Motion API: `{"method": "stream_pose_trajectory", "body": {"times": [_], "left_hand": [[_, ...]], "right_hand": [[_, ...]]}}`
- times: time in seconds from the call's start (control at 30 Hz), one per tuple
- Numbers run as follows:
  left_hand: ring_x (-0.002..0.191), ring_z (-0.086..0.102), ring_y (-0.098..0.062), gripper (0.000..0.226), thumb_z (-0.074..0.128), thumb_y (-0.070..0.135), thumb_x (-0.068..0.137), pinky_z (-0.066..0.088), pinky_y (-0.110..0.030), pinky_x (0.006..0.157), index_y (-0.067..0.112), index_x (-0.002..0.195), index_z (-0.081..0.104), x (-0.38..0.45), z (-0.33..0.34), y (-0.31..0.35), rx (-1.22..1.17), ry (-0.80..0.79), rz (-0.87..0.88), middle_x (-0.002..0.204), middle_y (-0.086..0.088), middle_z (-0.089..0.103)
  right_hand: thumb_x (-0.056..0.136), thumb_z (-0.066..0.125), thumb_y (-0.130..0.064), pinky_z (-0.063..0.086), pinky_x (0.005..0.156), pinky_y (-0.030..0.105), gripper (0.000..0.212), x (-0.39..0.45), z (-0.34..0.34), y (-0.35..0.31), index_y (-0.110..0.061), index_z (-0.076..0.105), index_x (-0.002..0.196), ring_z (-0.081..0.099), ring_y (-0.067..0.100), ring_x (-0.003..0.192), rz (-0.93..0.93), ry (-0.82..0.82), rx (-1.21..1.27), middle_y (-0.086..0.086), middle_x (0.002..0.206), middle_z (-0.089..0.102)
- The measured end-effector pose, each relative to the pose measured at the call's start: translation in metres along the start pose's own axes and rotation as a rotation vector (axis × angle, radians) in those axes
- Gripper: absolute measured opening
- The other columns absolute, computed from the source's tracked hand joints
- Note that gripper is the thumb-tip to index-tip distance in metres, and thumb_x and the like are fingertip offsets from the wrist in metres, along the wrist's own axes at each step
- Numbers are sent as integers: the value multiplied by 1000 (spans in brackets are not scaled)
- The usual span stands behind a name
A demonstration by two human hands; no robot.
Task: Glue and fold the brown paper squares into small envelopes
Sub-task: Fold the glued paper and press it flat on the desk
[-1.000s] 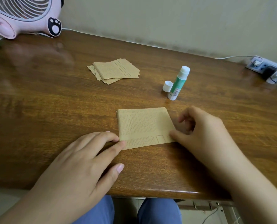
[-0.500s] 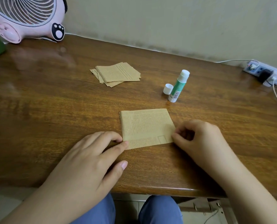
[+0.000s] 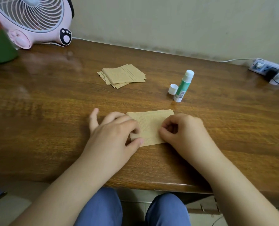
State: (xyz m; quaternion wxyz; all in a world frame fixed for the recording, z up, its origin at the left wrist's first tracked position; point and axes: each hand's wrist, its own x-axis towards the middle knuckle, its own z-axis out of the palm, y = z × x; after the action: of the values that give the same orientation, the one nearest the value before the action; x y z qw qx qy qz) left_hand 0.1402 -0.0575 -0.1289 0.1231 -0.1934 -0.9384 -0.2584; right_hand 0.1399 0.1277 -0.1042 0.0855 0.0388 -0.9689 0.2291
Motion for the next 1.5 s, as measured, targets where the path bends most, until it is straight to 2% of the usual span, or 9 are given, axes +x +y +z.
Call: {"method": "stream_pose_trajectory", "body": {"times": [0.07, 0.17, 0.33, 0.47, 0.7, 0.83, 1.03, 1.33, 1.5], "left_hand": [[131, 34, -8, 34, 57, 57, 75, -13, -47, 109, 40, 103, 66, -1, -2, -1, 35, -34, -73, 113, 27, 59], [143, 0, -4, 56, 47, 66, 78, -26, -52, 105, 47, 131, 48, 5, -6, 0, 126, -168, -149, 136, 36, 38], [141, -20, -6, 74, 38, 74, 77, -26, -61, 103, 51, 144, 17, 15, -9, -4, 187, -346, -181, 146, 40, 11], [141, -22, -7, 81, 35, 77, 72, -24, -62, 104, 51, 145, 12, 18, -9, -6, 178, -371, -190, 147, 40, 4], [140, -26, -7, 81, 34, 77, 73, -24, -62, 104, 49, 146, 10, 16, -7, -10, 191, -356, -165, 146, 41, 1], [140, -25, -8, 87, 28, 79, 69, -22, -63, 105, 48, 147, 6, 15, -6, -11, 202, -340, -163, 147, 38, -2], [139, -30, -10, 91, 29, 81, 70, -24, -60, 105, 44, 148, 3, 16, -8, -9, 207, -361, -200, 149, 35, -9], [138, -31, -13, 92, 30, 83, 70, -21, -61, 107, 44, 148, 1, 16, -7, -12, 235, -363, -217, 153, 22, -20], [140, -29, -13, 91, 31, 82, 71, -19, -60, 108, 44, 148, 3, 15, -7, -11, 234, -355, -224, 154, 20, -19]], "right_hand": [[83, 66, -23, 45, 60, 12, 4, -3, -12, 14, -22, 67, 79, 54, 1, 72, 67, 5, -9, -13, 74, 58], [83, 65, -22, 40, 54, 10, 6, -3, -21, 20, -24, 66, 77, 53, 2, 67, 113, -25, -72, -13, 71, 57], [83, 61, -24, 44, 66, 20, 9, 12, -6, -10, -22, 69, 85, 56, 9, 73, -31, -20, -120, -9, 77, 62], [84, 59, -24, 41, 63, 17, 12, 20, 18, -37, -20, 69, 88, 53, 8, 71, -155, -92, -10, -7, 78, 59], [82, 63, -24, 39, 56, 7, 4, 17, -7, 12, -23, 67, 79, 52, 1, 66, 73, -27, -39, -14, 71, 58], [83, 62, -22, 41, 56, 16, 7, 22, -15, 16, -20, 69, 82, 52, 6, 67, 95, -19, -141, -11, 72, 58], [84, 58, -25, 40, 56, 19, 10, 32, 21, -38, -21, 65, 77, 53, 11, 67, -123, -49, -60, -6, 73, 61], [84, 62, -23, 39, 60, 15, 7, 32, -10, 19, -20, 69, 82, 53, 6, 72, 105, 12, -92, -8, 78, 61], [84, 61, -25, 37, 57, 16, 8, 40, 3, -2, -22, 68, 83, 52, 6, 70, 11, 22, -101, -10, 74, 58]]}}
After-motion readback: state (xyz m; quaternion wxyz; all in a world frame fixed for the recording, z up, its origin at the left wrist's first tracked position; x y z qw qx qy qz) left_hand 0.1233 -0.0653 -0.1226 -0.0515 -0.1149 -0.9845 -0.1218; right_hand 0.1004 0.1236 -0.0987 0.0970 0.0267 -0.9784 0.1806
